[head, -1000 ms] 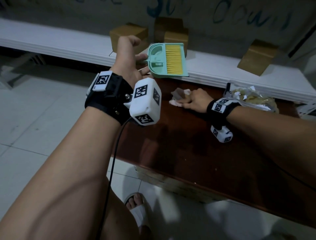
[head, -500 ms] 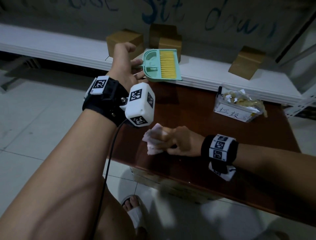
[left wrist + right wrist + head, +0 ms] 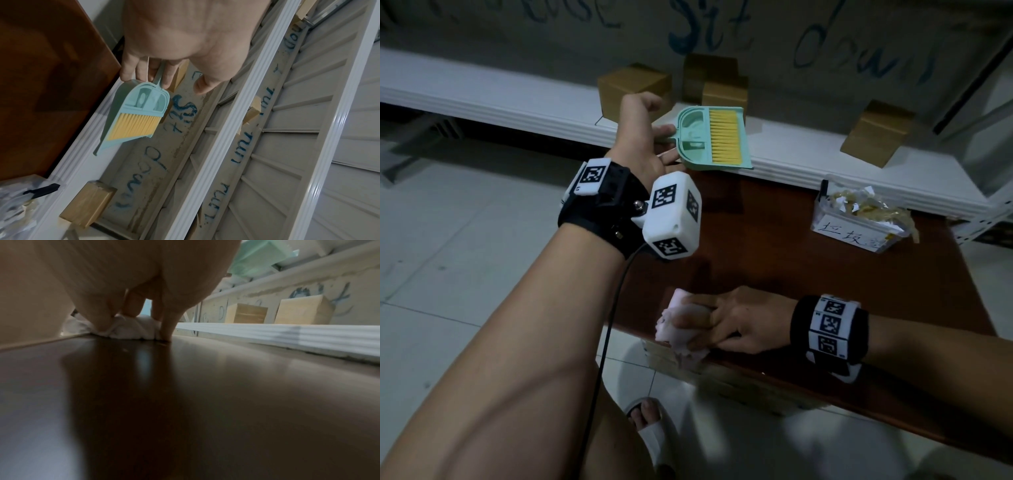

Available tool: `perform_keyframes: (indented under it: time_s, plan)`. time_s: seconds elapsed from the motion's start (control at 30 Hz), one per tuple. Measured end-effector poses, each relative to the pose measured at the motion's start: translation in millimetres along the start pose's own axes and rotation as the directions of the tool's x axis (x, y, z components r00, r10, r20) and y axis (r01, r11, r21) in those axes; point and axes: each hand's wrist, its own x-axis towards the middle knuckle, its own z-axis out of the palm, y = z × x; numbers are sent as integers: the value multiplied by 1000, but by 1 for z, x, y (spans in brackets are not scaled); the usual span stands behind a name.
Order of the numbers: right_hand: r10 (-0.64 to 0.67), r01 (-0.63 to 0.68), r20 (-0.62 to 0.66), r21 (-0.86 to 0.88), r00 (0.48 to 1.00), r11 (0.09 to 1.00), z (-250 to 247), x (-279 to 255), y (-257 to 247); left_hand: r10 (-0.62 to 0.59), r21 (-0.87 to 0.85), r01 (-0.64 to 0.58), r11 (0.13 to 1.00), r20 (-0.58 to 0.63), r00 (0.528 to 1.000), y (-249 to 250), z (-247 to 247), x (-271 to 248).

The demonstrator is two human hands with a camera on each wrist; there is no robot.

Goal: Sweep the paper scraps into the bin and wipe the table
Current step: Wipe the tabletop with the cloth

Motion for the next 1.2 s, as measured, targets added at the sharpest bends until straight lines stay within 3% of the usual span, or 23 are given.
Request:
perform_keyframes:
  time_s: [0.1,0.27,0.6,0.8,1.03,1.2]
  plan:
    - [-13,14,-29,43,999,999,-4,4,4,2,-24,-2,1000,-15,1000,1,-3,4]
    - [144,-143,48,-10,988,990,0,11,27,2,-47,-3,999,-22,1000,-1,-5,5]
    - [479,-474,-6,-162,878,865,-45,41,98,21,2,-21,1000,-38,999,1,-16,13]
    - [652,-641,-37,-238,757,730,-74,50,152,52,-40,-53,998,-34,998,8,-22,21]
    - [841,-827,-84,-257,534,500,-101,57,205,73,-62,-75,995,-31,997,9,-24,27]
    - [874,-848,-69,-289,481,445,-109,62,216,85,-75,-88,993,-45,995,11,-24,29]
